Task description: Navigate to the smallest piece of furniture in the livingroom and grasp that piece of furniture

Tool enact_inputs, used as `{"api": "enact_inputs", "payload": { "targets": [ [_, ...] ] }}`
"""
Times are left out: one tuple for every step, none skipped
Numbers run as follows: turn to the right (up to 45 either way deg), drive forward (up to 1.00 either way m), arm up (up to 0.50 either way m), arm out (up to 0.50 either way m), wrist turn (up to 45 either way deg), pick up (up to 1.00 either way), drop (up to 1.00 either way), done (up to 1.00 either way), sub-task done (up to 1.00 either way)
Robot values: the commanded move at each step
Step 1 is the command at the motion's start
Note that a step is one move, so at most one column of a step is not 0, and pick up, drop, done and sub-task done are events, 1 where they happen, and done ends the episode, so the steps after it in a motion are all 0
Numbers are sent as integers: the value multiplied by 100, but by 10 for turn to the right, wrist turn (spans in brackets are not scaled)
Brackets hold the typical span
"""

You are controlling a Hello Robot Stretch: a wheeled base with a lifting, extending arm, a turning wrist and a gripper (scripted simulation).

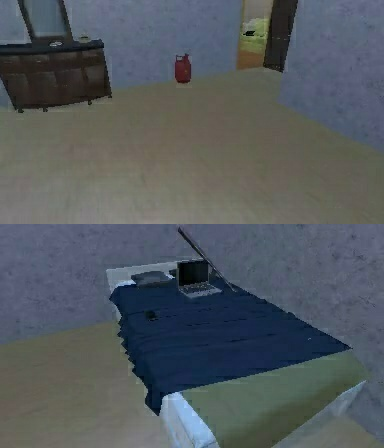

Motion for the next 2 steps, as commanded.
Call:
{"api": "enact_inputs", "payload": {
  "targets": [
    [0, 80, 0, 0, 0, 0, 0, 0, 0],
    [450, 0, 0, 0, 0, 0, 0, 0, 0]
  ]
}}
